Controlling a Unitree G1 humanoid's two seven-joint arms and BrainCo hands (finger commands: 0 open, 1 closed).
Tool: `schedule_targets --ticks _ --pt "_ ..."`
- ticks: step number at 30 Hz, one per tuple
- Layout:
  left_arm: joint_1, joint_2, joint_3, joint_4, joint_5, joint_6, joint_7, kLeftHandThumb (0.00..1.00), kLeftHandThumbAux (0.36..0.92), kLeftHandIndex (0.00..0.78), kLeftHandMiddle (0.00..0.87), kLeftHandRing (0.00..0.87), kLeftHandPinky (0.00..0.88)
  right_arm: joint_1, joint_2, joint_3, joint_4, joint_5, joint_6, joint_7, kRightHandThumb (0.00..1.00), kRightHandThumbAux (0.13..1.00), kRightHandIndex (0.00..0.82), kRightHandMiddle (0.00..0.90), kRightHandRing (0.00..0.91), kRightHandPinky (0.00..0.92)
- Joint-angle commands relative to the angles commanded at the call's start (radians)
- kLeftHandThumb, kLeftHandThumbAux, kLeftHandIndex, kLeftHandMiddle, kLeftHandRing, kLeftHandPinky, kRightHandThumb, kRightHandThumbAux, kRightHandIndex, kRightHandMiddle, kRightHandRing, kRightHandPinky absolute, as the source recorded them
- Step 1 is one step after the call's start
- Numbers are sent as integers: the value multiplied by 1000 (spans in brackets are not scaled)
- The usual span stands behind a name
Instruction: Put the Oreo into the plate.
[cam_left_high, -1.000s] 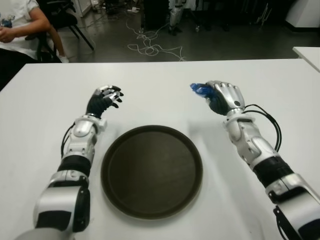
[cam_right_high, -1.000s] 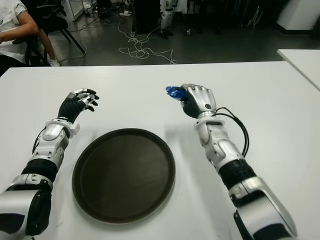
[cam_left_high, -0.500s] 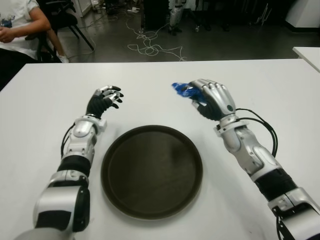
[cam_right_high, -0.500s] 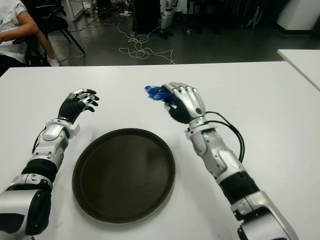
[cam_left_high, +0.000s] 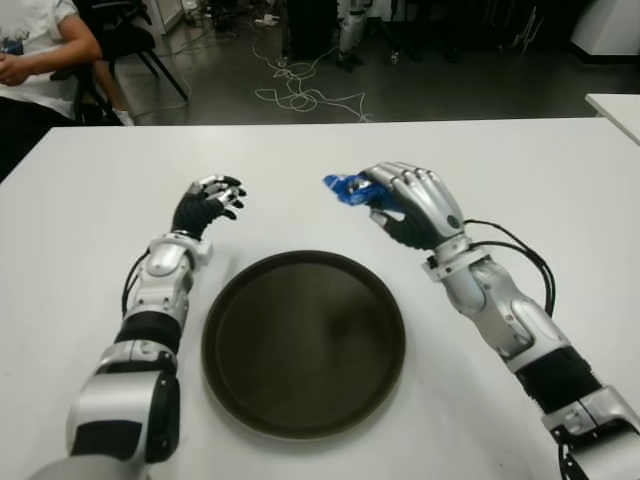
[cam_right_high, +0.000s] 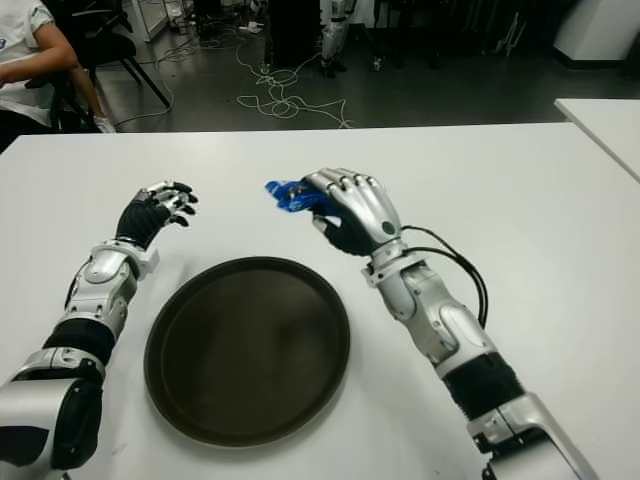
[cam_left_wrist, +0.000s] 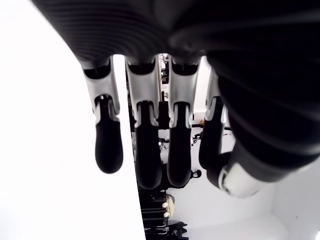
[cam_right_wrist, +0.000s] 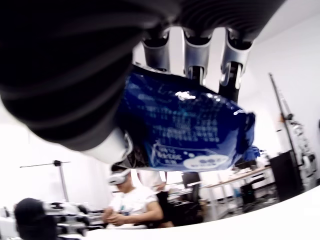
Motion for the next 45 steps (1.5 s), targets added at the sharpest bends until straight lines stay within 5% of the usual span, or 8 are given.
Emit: schedule_targets --ticks 11,18,27,32,45 --pt "0 -2 -6 -7 9 2 8 816 691 347 487 482 543 49 17 51 -88 45 -37 170 691 733 423 709 725 713" --pt "-1 -3 -6 -4 6 4 11 832 675 414 464 490 550 67 8 53 -124 150 -113 302 691 735 422 664 689 670" --pt "-2 -6 -6 -4 5 7 15 816 692 345 486 485 546 64 24 56 -88 232 -177 380 691 733 422 669 695 684" --pt "-1 -6 -6 -2 5 3 14 830 677 403 468 488 548 69 37 55 -65 275 -203 413 693 733 423 671 705 698" --pt "2 -8 -12 -10 10 -7 12 834 672 419 465 500 566 99 70 49 -89 311 -174 476 695 736 418 639 688 662"
